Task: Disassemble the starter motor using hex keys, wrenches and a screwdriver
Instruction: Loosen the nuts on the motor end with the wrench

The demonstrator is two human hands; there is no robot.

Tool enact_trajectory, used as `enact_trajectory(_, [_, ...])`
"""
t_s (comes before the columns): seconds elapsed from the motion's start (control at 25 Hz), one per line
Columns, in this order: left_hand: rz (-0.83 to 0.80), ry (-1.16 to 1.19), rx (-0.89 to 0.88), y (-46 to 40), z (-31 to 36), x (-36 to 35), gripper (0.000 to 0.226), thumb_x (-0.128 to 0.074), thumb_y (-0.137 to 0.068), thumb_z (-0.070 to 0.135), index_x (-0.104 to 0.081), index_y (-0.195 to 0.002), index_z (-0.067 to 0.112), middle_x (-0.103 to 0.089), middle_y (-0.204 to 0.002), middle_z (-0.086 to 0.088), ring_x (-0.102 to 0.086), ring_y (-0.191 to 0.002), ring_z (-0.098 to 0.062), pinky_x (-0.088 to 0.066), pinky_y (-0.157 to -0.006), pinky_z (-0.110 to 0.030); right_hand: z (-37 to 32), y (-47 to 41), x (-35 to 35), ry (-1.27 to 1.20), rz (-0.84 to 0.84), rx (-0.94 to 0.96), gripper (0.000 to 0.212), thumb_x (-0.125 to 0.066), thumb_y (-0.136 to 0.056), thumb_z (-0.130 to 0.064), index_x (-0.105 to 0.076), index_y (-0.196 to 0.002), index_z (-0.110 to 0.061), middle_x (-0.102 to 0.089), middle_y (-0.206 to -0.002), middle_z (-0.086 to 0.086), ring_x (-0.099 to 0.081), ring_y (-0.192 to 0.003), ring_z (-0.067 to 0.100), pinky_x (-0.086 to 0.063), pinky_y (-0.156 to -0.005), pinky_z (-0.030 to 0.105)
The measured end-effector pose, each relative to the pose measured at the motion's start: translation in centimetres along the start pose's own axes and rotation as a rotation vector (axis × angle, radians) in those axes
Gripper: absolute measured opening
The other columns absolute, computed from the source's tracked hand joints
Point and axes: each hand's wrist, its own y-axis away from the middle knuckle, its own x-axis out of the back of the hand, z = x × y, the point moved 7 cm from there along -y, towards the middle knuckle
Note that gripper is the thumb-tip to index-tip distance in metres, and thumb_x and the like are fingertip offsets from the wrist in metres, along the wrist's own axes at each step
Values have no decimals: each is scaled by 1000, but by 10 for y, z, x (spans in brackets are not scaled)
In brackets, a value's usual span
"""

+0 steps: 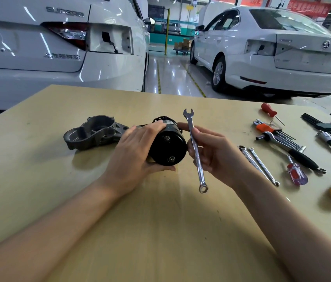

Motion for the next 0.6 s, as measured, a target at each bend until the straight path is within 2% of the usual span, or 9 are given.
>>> enact_trajectory(0.12, [-7, 3, 2, 0, -1, 0, 87, -61, -67, 66, -47, -130, 9, -58, -131, -6, -47, -120, -15, -35, -107, -49, -11, 0, 4, -73, 69, 132, 36, -57, -84, -18, -57, -119, -18, -55, -59, 6, -32, -36, 8, -28, -35, 14])
enact_trajectory(0.2, [-10, 1, 3, 0, -2, -1, 87, -61, -67, 66, -47, -130, 8, -58, -132, -7, -48, -119, -16, -35, -108, -49, -20, 1, 5, -176, 70, 181, 27, -55, -83, -15, -59, -110, -17, -61, -66, 6, -32, -35, 6, -28, -33, 13])
enact_trajectory(0.28, [-12, 2, 4, 0, -2, -2, 88, -62, -66, 67, -47, -130, 8, -58, -131, -7, -48, -118, -17, -35, -107, -50, -25, 4, 3, -322, 2, 149, 28, -51, -82, -10, -70, -102, -15, -71, -88, 7, -44, -38, 6, -34, -31, 15])
enact_trajectory(0.36, [-7, 11, -1, 0, -2, -1, 89, -65, -64, 67, -47, -129, 9, -59, -131, -7, -48, -118, -16, -36, -106, -50, -29, 7, -4, -420, -70, 135, 31, -49, -80, -6, -74, -97, -10, -71, -109, 7, -61, -51, 7, -39, -34, 14])
enact_trajectory(0.44, [6, 17, -18, 0, -1, 0, 89, -68, -62, 66, -47, -129, 11, -59, -131, -6, -49, -119, -17, -37, -106, -49, -35, 9, -7, -337, -43, 219, 22, -54, -84, -14, -76, -88, -12, -73, -104, 4, -66, -58, 7, -42, -39, 13])
enact_trajectory(0.52, [27, 33, -23, 0, -2, 2, 87, -70, -61, 65, -47, -128, 15, -60, -130, -5, -54, -119, -19, -40, -104, -47, -40, 11, -9, -198, 21, 316, 23, -56, -86, -25, -76, -82, -15, -75, -85, 3, -62, -54, 7, -42, -45, 14])
enact_trajectory(0.6, [48, 55, -17, 0, -4, 3, 86, -70, -60, 65, -47, -128, 18, -61, -129, -5, -57, -118, -21, -42, -103, -47, -43, 14, -10, -68, 66, 388, 22, -57, -88, -24, -75, -81, -14, -72, -71, 6, -57, -50, 10, -43, -47, 17])
